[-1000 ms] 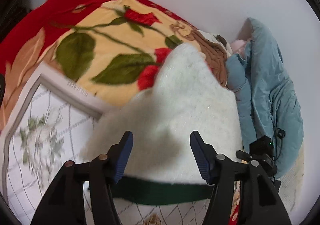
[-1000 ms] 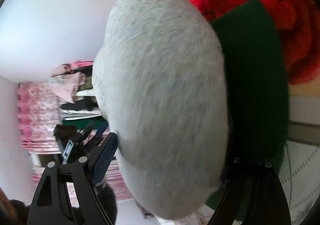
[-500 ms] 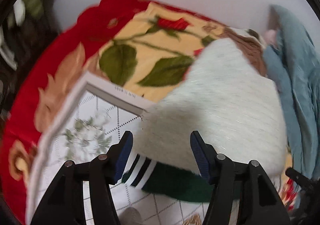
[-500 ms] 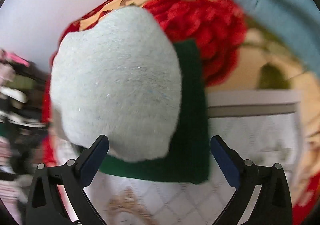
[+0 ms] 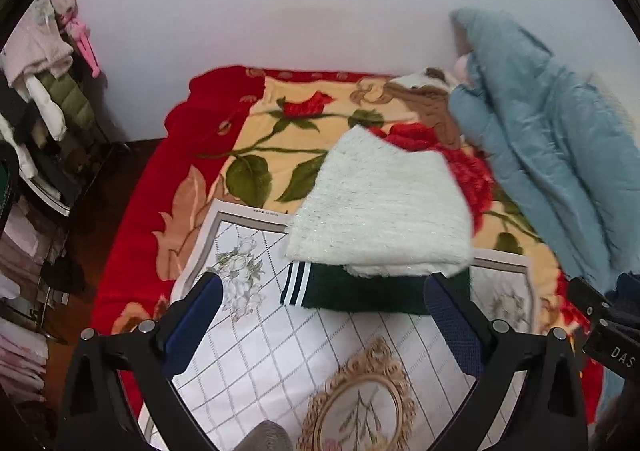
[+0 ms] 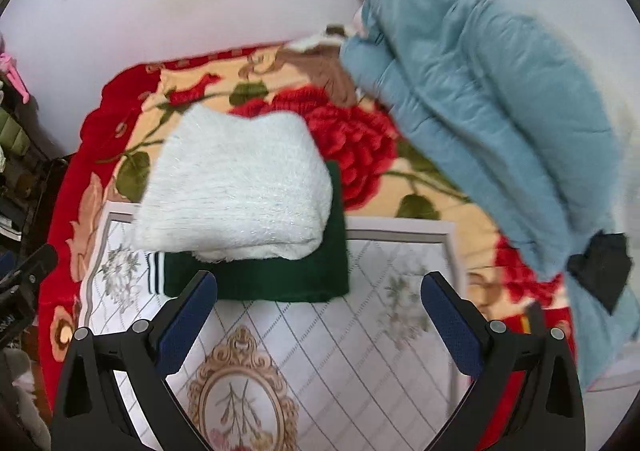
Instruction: Fold large clothes
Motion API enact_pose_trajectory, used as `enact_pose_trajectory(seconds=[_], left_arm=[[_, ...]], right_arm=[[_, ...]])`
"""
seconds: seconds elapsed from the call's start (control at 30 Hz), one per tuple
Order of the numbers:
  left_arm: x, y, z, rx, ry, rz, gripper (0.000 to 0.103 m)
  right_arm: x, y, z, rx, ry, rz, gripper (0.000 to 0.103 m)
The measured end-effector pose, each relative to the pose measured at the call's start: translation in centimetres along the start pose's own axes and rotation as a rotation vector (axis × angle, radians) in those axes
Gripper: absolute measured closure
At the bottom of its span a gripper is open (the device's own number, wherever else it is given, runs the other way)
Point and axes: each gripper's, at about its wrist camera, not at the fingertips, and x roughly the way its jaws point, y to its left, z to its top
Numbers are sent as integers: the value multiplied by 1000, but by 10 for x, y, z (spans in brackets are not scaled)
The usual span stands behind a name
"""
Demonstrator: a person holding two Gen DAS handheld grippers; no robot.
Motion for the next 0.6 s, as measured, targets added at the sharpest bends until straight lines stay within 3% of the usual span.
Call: enact_pose_trajectory(seconds=[0.3,0.6], left_arm=[[-143,9,-33,25,-78,-38,1],[-252,5,-70,10,-165,1,1]], right_arm=[[-205,-18,-49,46,-124,-22,0],[-332,-46,-93,29,-217,24,0]])
